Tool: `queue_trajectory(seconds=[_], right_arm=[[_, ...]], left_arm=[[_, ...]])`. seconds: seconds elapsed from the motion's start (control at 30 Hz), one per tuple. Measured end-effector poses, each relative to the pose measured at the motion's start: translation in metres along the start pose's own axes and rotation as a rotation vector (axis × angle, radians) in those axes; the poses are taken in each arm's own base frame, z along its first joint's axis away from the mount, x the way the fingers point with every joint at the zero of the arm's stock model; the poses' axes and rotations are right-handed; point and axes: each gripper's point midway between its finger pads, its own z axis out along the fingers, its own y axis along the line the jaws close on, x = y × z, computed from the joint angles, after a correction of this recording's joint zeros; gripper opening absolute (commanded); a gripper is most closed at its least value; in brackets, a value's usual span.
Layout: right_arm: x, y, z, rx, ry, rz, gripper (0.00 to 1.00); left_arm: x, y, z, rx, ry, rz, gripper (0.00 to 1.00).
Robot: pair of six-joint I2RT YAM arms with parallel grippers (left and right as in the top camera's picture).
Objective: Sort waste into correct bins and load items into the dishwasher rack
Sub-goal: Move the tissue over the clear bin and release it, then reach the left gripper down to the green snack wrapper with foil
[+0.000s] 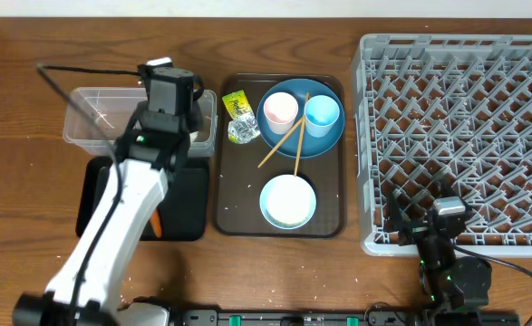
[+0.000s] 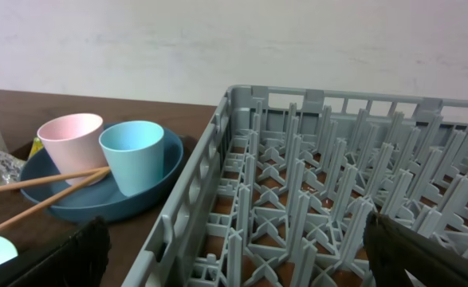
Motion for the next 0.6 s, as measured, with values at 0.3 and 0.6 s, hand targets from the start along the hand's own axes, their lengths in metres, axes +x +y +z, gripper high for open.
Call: queue_trajectory(seconds=[0.3, 0.6], right_arm=[[0.0, 0.0, 0.0, 0.0, 0.0, 0.0, 0.99], [0.0, 0.0, 0.0, 0.0, 0.0, 0.0, 0.99]], left_arm=[[0.037, -0.036, 0.0, 0.19, 0.175, -0.036, 0.52], [0.074, -0.071, 0.016, 0.251, 0.283, 0.029, 0.5]])
